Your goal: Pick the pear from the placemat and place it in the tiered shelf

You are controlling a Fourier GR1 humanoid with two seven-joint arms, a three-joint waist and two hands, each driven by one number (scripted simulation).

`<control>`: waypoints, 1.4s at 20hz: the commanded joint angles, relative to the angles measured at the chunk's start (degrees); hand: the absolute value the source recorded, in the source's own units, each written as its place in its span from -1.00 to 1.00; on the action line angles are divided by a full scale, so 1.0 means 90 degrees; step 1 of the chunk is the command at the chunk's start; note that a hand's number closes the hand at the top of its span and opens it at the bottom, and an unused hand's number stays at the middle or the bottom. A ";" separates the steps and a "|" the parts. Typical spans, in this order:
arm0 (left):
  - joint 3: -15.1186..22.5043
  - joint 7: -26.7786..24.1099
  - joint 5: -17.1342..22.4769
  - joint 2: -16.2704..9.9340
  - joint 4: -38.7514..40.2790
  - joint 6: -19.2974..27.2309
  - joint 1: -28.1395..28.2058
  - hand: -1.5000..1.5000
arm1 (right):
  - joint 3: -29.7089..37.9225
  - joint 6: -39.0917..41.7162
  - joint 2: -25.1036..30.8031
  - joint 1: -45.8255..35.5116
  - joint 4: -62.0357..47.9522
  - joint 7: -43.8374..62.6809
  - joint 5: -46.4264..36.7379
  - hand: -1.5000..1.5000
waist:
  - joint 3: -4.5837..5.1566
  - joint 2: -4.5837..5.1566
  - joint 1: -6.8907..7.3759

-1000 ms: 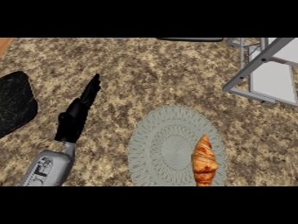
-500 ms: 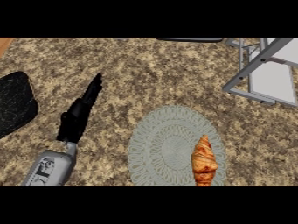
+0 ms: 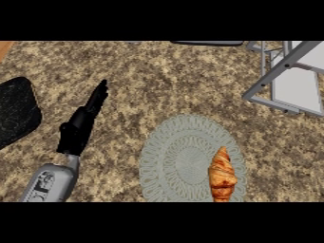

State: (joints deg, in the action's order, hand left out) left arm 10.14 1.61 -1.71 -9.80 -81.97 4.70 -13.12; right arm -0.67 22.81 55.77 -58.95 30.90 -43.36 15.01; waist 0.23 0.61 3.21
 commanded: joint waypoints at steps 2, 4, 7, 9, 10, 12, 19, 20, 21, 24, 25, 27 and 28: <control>-0.0082 -0.0257 -0.0009 0.0022 0.0323 -0.0073 -0.0022 0.00 | -0.0194 -0.0306 -0.0386 -0.0261 -0.0891 -0.0632 -0.0648 -1.00 | -0.0035 0.0090 0.0019; 0.0018 -0.0117 -0.0084 0.0216 0.0305 0.0049 -0.0232 0.00 | -0.0201 -0.0153 -0.0217 -0.0401 -0.1119 -0.0686 -0.0737 -1.00 | -0.0039 0.0101 0.0024; -0.0096 0.0086 0.0023 0.0066 0.0222 -0.0092 -0.0275 0.00 | -0.0003 0.0337 -0.0291 -0.0471 -0.1370 -0.0491 -0.0412 -1.00 | -0.0044 0.0111 0.0058; -0.0037 0.0023 -0.0050 0.0064 0.0030 -0.0031 -0.0070 0.00 | 0.0055 0.0712 -0.0136 -0.0588 -0.1510 -0.0253 -0.0322 -1.00 | -0.0046 0.0104 0.0108; -0.0135 0.0057 0.0072 -0.0052 -0.0036 -0.0171 -0.0049 0.00 | 0.0136 0.0909 -0.0141 -0.0626 -0.1533 -0.0242 -0.0214 -1.00 | -0.0045 0.0088 0.0087; -0.0110 0.0001 -0.0021 -0.0021 -0.0031 -0.0083 0.0002 0.00 | 0.0186 0.1372 -0.0098 -0.0668 -0.1585 -0.0030 -0.0095 -1.00 | -0.0044 0.0077 0.0041; -0.0165 -0.0004 0.0017 0.0029 0.0188 -0.0151 -0.0168 0.00 | 0.0378 0.2201 0.0102 -0.1093 -0.1665 0.0542 0.0142 -1.00 | -0.0048 0.0103 0.0051; -0.0228 -0.0172 0.0019 0.0008 0.0329 -0.0149 -0.0095 0.00 | 0.0471 0.2449 0.0230 -0.1120 -0.1704 0.0724 0.0257 -1.00 | -0.0043 0.0081 -0.0024; -0.0168 -0.0068 -0.0112 0.0193 0.0406 0.0057 -0.0347 0.00 | 0.0560 0.2189 -0.0085 -0.1028 -0.1801 0.0700 0.0344 -1.00 | -0.0046 0.0090 -0.0048; -0.0149 -0.0122 0.0019 -0.0043 -0.0013 -0.0235 -0.0045 0.00 | 0.1013 0.2403 0.0139 -0.1467 -0.2290 0.1805 0.0863 -1.00 | -0.0049 0.0088 0.0150; -0.0105 0.0041 -0.0030 0.0060 0.0036 -0.0123 -0.0054 0.00 | 0.1192 0.2550 0.0265 -0.1526 -0.2407 0.2007 0.1050 -1.00 | -0.0053 0.0089 0.0103; -0.0116 -0.0032 0.0043 0.0030 0.0015 -0.0241 -0.0045 0.00 | 0.1422 0.2423 0.0438 -0.1830 -0.2700 0.2727 0.1275 -1.00 | -0.0049 0.0117 0.0161; -0.0011 -0.0164 -0.0058 0.0065 -0.0052 -0.0175 0.0206 0.00 | 0.1507 0.2351 0.0583 -0.1722 -0.2793 0.2738 0.1324 -1.00 | -0.0055 0.0126 0.0186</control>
State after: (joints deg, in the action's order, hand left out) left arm 9.26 0.89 -1.95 -9.32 -81.43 3.40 -13.07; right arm 9.31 40.15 58.58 -72.88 10.11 -21.66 23.53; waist -0.20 1.50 4.24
